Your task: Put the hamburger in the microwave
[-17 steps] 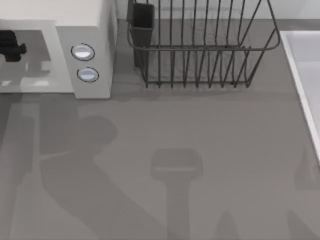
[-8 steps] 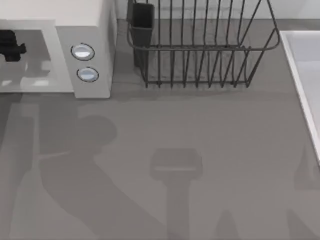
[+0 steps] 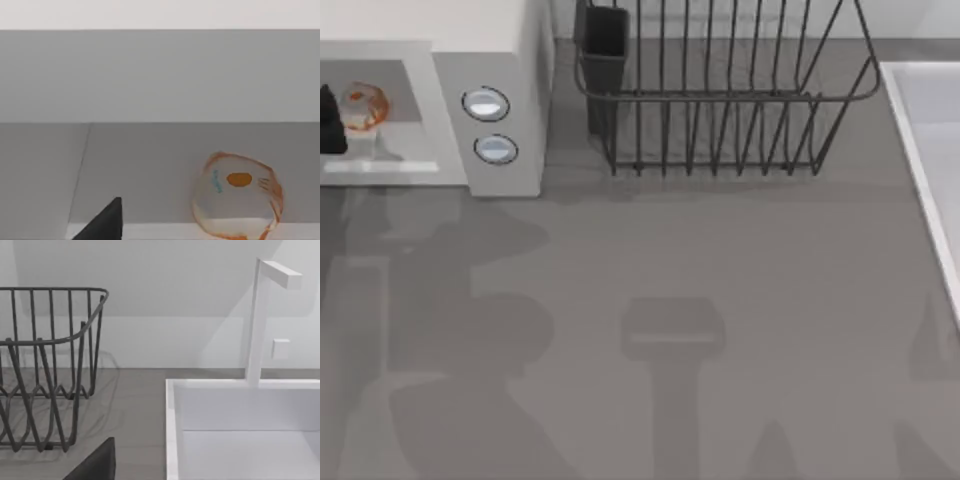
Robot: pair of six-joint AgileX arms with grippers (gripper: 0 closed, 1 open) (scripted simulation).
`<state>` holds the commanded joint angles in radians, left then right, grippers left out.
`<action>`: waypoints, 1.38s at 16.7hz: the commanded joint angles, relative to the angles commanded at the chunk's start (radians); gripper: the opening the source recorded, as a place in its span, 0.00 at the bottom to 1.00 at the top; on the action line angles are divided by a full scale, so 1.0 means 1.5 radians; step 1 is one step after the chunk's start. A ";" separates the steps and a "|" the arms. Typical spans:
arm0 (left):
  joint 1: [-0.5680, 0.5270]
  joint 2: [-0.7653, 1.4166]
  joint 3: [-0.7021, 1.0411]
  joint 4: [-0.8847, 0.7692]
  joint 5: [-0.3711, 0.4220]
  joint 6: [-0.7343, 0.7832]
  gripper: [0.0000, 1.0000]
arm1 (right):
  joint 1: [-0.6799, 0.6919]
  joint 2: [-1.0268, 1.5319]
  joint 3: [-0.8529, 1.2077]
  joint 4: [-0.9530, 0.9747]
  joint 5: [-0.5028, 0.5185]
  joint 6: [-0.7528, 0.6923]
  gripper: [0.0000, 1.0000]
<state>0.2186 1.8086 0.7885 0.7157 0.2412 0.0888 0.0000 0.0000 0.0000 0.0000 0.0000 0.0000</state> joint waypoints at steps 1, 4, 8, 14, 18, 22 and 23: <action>0.011 -0.037 -0.047 0.004 0.009 0.003 1.00 | 0.000 0.000 0.000 0.000 0.000 0.000 1.00; 0.045 -0.154 -0.199 0.015 0.039 0.015 1.00 | 0.000 0.000 0.000 0.000 0.000 0.000 1.00; 0.082 -0.282 -0.338 0.031 0.073 0.027 1.00 | 0.000 0.000 0.000 0.000 0.000 0.000 1.00; 0.089 -0.309 -0.366 0.036 0.082 0.029 1.00 | 0.000 0.000 0.000 0.000 0.000 0.000 1.00; 0.089 -0.338 -0.340 -0.010 0.083 0.029 1.00 | 0.000 0.000 0.000 0.000 0.000 0.000 1.00; 0.090 -0.410 -0.276 -0.158 0.081 0.028 1.00 | 0.000 0.000 0.000 0.000 0.000 0.000 1.00; 0.090 -0.431 -0.258 -0.204 0.080 0.028 1.00 | 0.000 0.000 0.000 0.000 0.000 0.000 1.00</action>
<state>0.3536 1.1628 0.4014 0.4100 0.3611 0.1302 0.0000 0.0000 0.0000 0.0000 0.0000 0.0000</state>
